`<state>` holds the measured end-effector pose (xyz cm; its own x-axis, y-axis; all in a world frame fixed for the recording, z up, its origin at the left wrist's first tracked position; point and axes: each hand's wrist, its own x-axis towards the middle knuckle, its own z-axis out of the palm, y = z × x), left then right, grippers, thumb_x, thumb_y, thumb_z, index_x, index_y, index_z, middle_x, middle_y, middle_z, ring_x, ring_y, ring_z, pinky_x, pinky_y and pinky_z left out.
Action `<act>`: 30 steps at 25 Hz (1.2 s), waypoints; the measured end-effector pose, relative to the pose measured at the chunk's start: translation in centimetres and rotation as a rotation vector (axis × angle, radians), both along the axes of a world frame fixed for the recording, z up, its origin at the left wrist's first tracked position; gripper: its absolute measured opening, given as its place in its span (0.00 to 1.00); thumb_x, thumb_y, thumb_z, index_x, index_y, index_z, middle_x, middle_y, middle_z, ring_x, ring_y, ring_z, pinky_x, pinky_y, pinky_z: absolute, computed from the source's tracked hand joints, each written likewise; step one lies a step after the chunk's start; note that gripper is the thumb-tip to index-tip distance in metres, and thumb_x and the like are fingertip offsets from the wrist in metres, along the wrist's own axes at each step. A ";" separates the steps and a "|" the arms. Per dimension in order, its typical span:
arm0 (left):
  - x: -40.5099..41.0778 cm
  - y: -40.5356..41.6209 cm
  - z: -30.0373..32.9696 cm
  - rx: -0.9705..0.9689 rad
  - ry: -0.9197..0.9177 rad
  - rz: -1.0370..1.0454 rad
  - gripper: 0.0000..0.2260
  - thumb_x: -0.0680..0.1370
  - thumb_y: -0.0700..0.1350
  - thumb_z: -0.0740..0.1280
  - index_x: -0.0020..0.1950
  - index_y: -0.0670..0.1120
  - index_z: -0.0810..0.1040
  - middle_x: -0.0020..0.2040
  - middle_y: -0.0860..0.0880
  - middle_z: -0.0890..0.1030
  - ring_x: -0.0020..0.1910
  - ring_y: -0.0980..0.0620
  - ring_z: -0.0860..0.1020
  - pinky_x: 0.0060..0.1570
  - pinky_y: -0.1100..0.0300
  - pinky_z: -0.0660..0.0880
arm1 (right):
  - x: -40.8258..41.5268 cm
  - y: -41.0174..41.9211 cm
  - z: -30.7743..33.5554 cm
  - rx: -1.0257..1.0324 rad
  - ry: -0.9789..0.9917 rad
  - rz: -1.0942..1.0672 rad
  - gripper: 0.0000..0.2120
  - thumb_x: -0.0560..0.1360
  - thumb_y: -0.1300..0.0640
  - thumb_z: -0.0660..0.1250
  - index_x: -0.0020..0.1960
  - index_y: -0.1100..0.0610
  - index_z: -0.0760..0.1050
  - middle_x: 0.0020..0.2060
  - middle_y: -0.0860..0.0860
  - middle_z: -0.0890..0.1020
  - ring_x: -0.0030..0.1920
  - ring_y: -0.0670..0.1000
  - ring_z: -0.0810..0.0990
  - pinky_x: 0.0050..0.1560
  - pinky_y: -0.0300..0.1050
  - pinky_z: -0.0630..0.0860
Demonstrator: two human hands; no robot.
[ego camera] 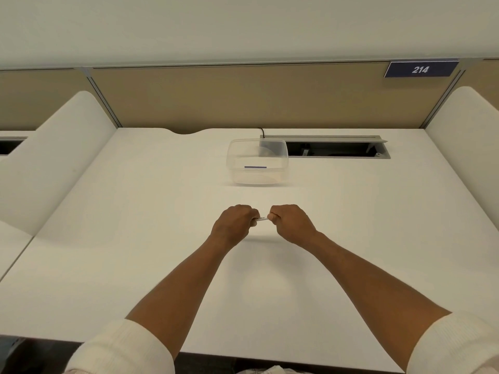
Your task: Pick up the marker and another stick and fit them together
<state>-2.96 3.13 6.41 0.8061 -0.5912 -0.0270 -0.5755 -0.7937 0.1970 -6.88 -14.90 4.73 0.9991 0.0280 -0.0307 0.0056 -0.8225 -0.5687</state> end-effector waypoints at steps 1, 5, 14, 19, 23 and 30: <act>0.0 0.0 0.0 -0.009 0.003 0.011 0.05 0.77 0.40 0.65 0.50 0.45 0.80 0.42 0.46 0.80 0.41 0.43 0.77 0.38 0.53 0.71 | 0.0 0.2 0.0 0.040 0.032 -0.020 0.13 0.80 0.56 0.60 0.37 0.55 0.71 0.32 0.52 0.76 0.35 0.55 0.72 0.35 0.49 0.67; 0.0 0.3 0.0 -0.048 -0.006 0.054 0.03 0.75 0.41 0.70 0.44 0.46 0.76 0.40 0.48 0.78 0.39 0.45 0.75 0.37 0.52 0.72 | -0.1 1.4 0.1 0.240 0.237 -0.139 0.17 0.80 0.53 0.57 0.34 0.57 0.69 0.30 0.51 0.72 0.33 0.53 0.69 0.32 0.45 0.63; -0.1 0.7 0.2 -0.021 -0.064 0.028 0.04 0.74 0.40 0.69 0.44 0.45 0.75 0.41 0.48 0.78 0.40 0.45 0.75 0.36 0.50 0.73 | -0.7 1.0 -0.4 0.359 0.112 -0.089 0.11 0.79 0.53 0.63 0.41 0.59 0.74 0.32 0.50 0.76 0.32 0.50 0.71 0.34 0.44 0.68; -0.6 0.4 0.3 -0.029 -0.070 -0.014 0.05 0.74 0.40 0.69 0.43 0.45 0.74 0.40 0.48 0.78 0.40 0.45 0.74 0.35 0.52 0.71 | -1.3 0.3 -0.8 0.121 -0.002 0.004 0.12 0.79 0.54 0.62 0.36 0.53 0.71 0.29 0.47 0.73 0.33 0.51 0.69 0.35 0.48 0.67; -0.8 0.4 0.5 -0.023 -0.102 -0.026 0.06 0.74 0.40 0.69 0.42 0.45 0.72 0.39 0.48 0.77 0.39 0.45 0.74 0.34 0.51 0.72 | -1.4 1.0 -0.5 0.285 0.146 -0.107 0.20 0.81 0.49 0.56 0.32 0.56 0.68 0.27 0.49 0.72 0.29 0.50 0.67 0.35 0.46 0.66; -0.7 0.7 0.6 -0.005 -0.098 -0.022 0.04 0.75 0.39 0.68 0.43 0.45 0.73 0.40 0.47 0.77 0.40 0.45 0.74 0.35 0.51 0.71 | -1.7 1.6 -0.3 0.291 0.072 -0.124 0.16 0.80 0.50 0.60 0.38 0.57 0.74 0.30 0.49 0.75 0.31 0.50 0.71 0.35 0.46 0.67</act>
